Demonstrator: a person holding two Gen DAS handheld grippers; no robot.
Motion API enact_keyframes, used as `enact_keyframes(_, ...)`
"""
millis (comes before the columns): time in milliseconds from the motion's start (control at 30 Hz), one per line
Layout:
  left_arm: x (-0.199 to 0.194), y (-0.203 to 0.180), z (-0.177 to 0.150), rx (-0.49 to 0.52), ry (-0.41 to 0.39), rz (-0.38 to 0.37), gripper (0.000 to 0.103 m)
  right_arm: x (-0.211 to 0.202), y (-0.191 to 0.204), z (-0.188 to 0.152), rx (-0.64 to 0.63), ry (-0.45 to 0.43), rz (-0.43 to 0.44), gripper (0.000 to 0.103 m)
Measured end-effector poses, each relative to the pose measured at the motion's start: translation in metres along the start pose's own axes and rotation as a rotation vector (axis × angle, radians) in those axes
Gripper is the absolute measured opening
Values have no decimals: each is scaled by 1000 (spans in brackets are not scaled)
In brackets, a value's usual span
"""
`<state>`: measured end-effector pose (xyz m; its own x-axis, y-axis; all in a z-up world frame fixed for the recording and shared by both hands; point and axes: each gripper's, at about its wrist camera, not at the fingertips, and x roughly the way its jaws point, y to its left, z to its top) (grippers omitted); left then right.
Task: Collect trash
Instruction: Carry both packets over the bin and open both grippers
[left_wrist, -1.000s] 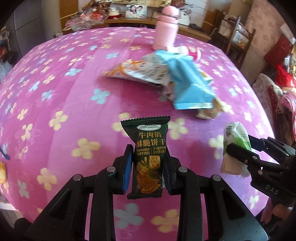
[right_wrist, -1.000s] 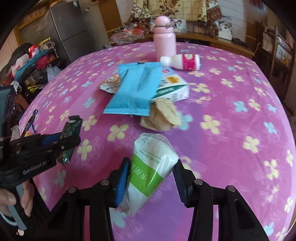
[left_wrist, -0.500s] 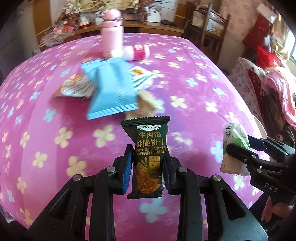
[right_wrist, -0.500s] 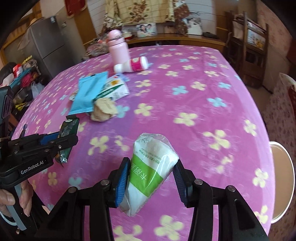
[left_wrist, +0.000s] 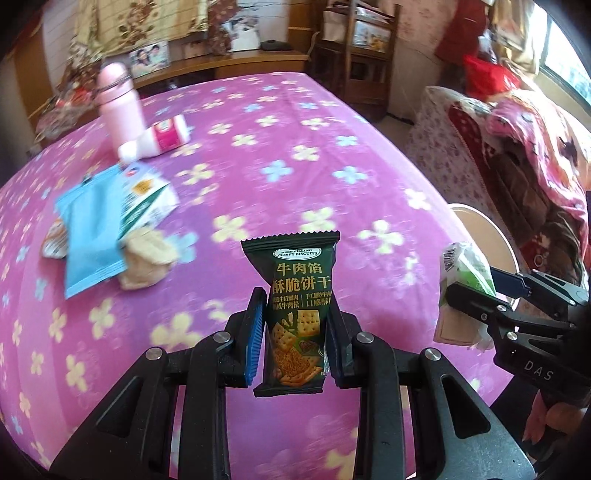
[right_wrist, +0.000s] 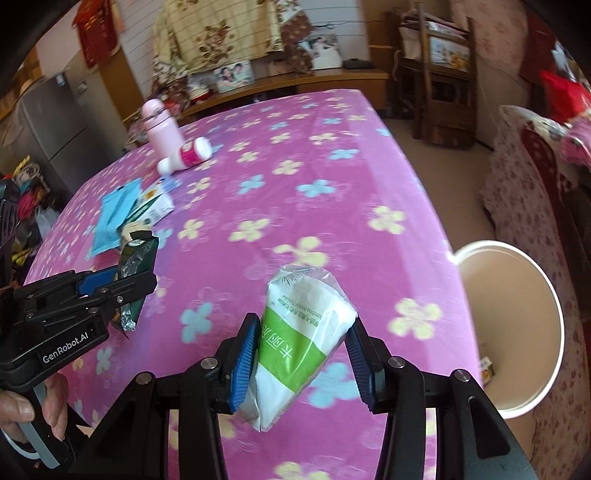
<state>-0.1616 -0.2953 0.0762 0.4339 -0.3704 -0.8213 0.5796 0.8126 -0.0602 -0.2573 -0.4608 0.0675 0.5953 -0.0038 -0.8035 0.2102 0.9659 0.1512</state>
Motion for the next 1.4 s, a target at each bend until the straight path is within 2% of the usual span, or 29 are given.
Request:
enact_keyframes(267, 16, -47, 13, 50, 15, -51, 27, -14, -50, -7, 83, -9, -53, 46)
enact_keyframes(800, 55, -150, 36, 155, 69, -209, 27, -25, -147, -25, 224, 6, -186, 46)
enact_keyframes(1033, 71, -179, 49, 162, 84, -269, 27, -23, -187, -31, 289, 14, -240, 46)
enact_keyframes(1267, 80, -197, 56, 160, 104, -356, 28, -18, -206, -33, 310, 25, -301, 46)
enact_keyframes(1333, 81, -201, 56, 160, 106, -374, 28, -17, -211, -32, 322, 19, -333, 55)
enact_keyframes(1400, 83, -203, 57, 163, 113, -394, 32, -19, -216, -33, 344, 7, -348, 61)
